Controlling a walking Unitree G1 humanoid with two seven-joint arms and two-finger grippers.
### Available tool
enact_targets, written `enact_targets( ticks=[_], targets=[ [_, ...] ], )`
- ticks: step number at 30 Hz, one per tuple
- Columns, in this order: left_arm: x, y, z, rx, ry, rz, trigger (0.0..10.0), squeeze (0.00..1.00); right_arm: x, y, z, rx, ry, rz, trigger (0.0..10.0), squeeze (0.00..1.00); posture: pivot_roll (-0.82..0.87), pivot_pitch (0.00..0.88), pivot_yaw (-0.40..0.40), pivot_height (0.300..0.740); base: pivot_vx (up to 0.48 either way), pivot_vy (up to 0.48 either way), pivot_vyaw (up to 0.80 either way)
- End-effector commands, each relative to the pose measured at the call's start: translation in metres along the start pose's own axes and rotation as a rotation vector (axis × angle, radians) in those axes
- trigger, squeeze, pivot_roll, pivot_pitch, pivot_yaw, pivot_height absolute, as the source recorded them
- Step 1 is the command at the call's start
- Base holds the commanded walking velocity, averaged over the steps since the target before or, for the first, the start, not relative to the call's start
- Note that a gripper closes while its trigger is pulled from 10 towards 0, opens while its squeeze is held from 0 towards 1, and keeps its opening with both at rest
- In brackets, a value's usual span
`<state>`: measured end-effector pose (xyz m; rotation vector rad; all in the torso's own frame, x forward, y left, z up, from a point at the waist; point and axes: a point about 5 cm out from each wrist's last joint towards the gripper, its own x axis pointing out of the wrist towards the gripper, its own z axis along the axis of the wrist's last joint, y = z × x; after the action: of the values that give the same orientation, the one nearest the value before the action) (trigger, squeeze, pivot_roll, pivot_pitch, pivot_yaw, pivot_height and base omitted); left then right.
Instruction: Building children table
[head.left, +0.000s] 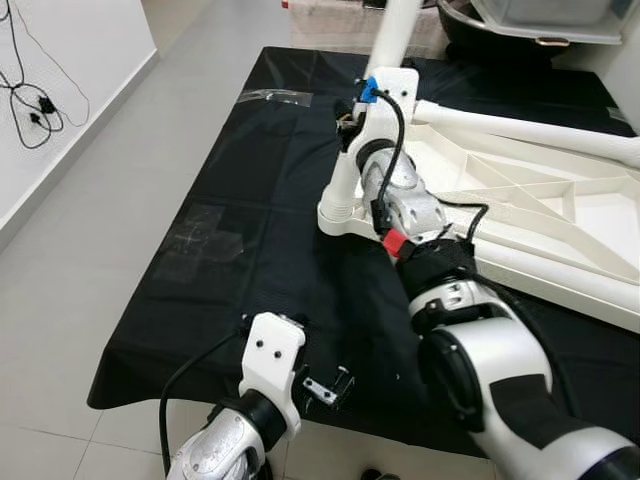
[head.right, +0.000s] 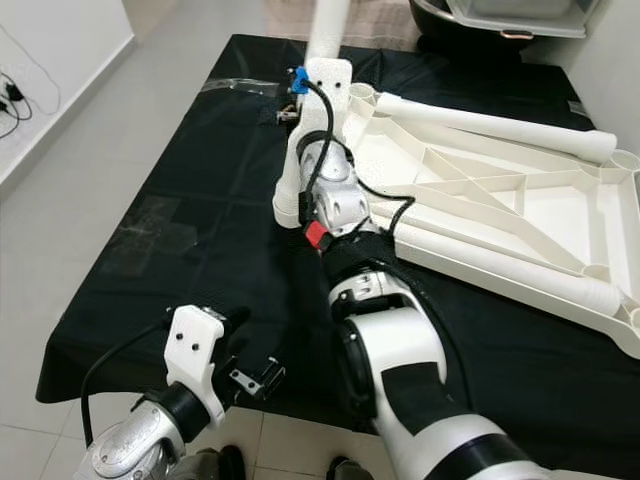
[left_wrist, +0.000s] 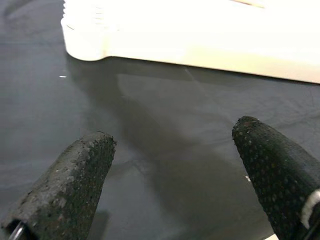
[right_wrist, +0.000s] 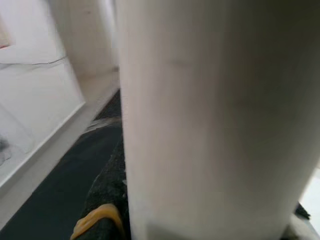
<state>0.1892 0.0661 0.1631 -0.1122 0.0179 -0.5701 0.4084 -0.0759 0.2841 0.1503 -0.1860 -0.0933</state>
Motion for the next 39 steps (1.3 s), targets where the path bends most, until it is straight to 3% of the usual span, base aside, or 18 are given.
enact_targets(
  ticks=[1,7,12,13,14,15,17,18,20,21,25,27,28,37,39],
  targets=[
    [0.0,0.001,-0.005,-0.014,0.022,0.01,10.0,0.0,-0.005,-0.028,-0.041,-0.089,0.132,-0.164,0.0,0.0,0.11,0.24,-0.04,0.74,0.0,0.0,0.0],
    [0.0,0.003,-0.005,-0.01,0.02,0.018,10.0,0.0,-0.024,-0.021,-0.028,-0.147,-0.041,-0.353,0.0,0.0,0.11,0.242,-0.042,0.74,0.0,0.0,0.0],
    [0.0,0.003,-0.005,-0.011,0.021,0.018,10.0,0.0,-0.034,-0.005,-0.024,-0.189,-0.113,-0.35,0.0,0.0,0.1,0.24,-0.04,0.74,0.0,0.0,0.0],
    [0.001,0.003,-0.005,-0.01,0.02,0.018,10.0,0.0,-0.037,0.0,-0.026,-0.203,-0.116,-0.341,1.1,0.0,0.1,0.24,-0.04,0.74,0.0,0.0,0.0],
    [0.001,0.003,-0.005,-0.01,0.02,0.018,10.0,0.0,-0.037,0.0,-0.026,-0.203,-0.116,-0.341,1.1,0.0,0.1,0.24,-0.04,0.74,0.0,0.0,0.0],
    [0.001,0.003,-0.006,-0.011,0.02,0.02,10.0,0.0,-0.038,0.006,-0.029,-0.207,-0.096,-0.332,2.5,0.0,0.1,0.239,-0.04,0.74,0.0,0.0,0.0],
    [0.001,0.003,-0.006,-0.012,0.02,0.02,10.0,0.0,-0.039,0.01,-0.032,-0.209,-0.081,-0.325,2.5,0.0,0.1,0.239,-0.04,0.74,0.0,0.0,0.0],
    [0.002,0.003,-0.006,-0.012,0.019,0.02,10.0,0.0,-0.039,0.011,-0.032,-0.223,-0.069,-0.348,4.1,0.0,0.1,0.237,-0.042,0.74,0.0,0.0,0.0],
    [0.002,0.003,-0.006,-0.012,0.019,0.02,10.0,0.0,-0.039,0.011,-0.032,-0.223,-0.069,-0.348,4.1,0.0,0.1,0.237,-0.042,0.74,0.0,0.0,0.0],
    [0.002,0.003,-0.006,-0.012,0.019,0.021,10.0,0.0,-0.038,0.012,-0.034,-0.229,-0.049,-0.368,10.0,0.0,0.11,0.238,-0.047,0.74,0.0,0.0,0.0],
    [0.002,0.004,-0.006,-0.015,0.015,0.031,10.0,0.0,-0.034,0.013,-0.043,-0.187,0.079,-0.417,10.0,0.0,0.11,0.237,-0.053,0.74,0.0,0.0,0.0],
    [0.002,0.004,-0.006,-0.015,0.015,0.031,10.0,0.0,-0.034,0.013,-0.043,-0.187,0.079,-0.417,10.0,0.0,0.11,0.237,-0.053,0.74,0.0,0.0,0.0],
    [0.002,0.004,-0.006,-0.016,0.014,0.035,10.0,0.0,-0.032,0.007,-0.043,-0.242,0.104,-0.472,10.0,0.0,0.1,0.236,-0.058,0.74,0.0,0.0,0.0],
    [0.003,0.004,-0.007,-0.018,0.014,0.035,10.0,0.0,-0.026,-0.002,-0.035,-0.219,0.07,-0.491,10.0,0.0,0.1,0.227,-0.055,0.74,0.0,0.0,0.0],
    [0.003,0.004,-0.008,-0.019,0.015,0.036,10.0,0.0,-0.022,-0.003,-0.031,-0.136,0.08,-0.44,10.0,0.0,0.1,0.219,-0.053,0.74,0.0,0.0,0.0]
  ],
)
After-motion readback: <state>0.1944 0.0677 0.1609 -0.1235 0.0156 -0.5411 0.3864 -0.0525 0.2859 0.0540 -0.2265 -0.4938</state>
